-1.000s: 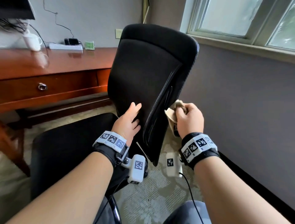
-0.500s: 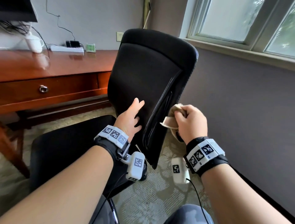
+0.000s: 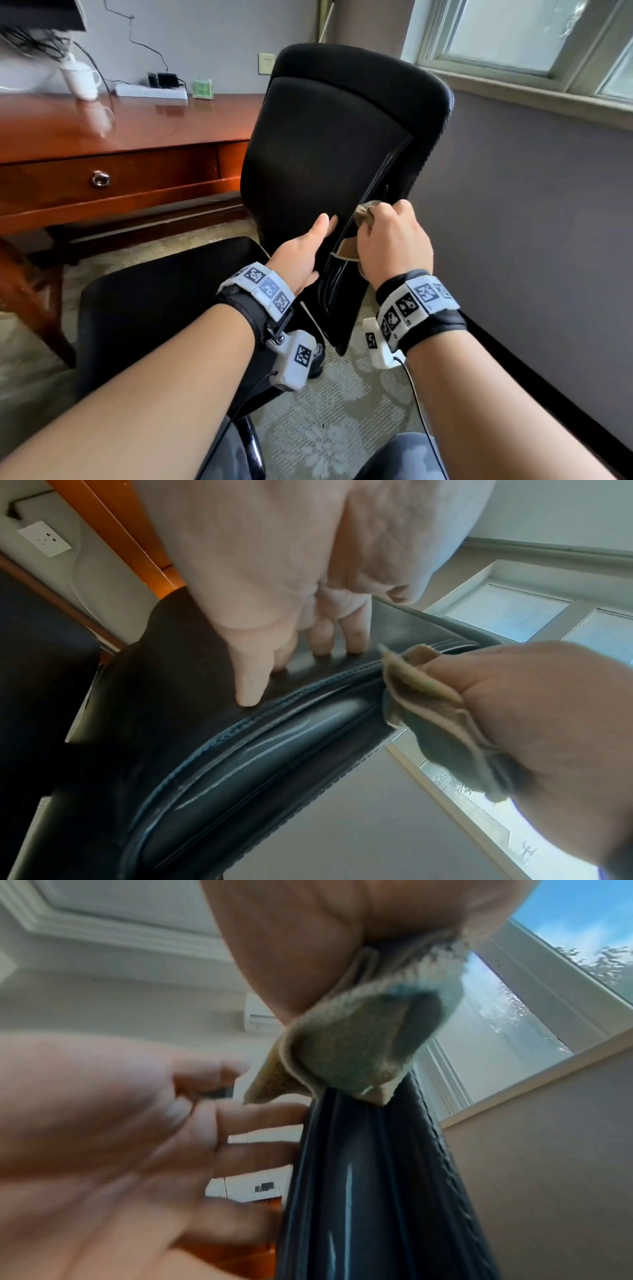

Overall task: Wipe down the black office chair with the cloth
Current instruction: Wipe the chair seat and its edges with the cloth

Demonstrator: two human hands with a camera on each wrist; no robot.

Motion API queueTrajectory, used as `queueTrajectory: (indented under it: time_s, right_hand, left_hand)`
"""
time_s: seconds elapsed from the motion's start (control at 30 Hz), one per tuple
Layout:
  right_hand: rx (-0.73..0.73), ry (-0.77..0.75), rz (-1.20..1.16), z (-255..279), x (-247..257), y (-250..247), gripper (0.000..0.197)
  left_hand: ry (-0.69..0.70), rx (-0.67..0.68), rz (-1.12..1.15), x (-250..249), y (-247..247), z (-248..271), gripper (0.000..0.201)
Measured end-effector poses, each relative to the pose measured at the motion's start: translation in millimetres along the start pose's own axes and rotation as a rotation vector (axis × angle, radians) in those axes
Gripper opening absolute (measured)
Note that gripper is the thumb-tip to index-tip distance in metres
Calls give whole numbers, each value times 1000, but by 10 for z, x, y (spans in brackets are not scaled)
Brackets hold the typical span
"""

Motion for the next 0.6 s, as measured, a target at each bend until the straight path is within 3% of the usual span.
queueTrajectory:
  time_s: [0.2,0.37,0.5,0.6]
  right_hand:
    - [-199,-60,-149,19,-40,-294,17]
    - [-329,-107,-285,19,-37,-496,22]
    - [-287,-166,-155,-33,75,-440,25]
    - [-226,-161,-99,-49,33,-311,16]
  left_hand:
    - [4,20,36,69,22,29,45]
    - [-8,35,49,101,-4,16,45]
    - [-31,22,51,90,21,-7,38]
    - [-21,20,24,60,42,-38,46]
Point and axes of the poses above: each hand's wrist, its own z-axis away from the middle knuckle, its own y-axis out of the palm, x = y × z, the point moved 9 cm from there along -z, towards the middle knuckle, and after that the axes turned 14 degrees about y, right-handed, at the moved point
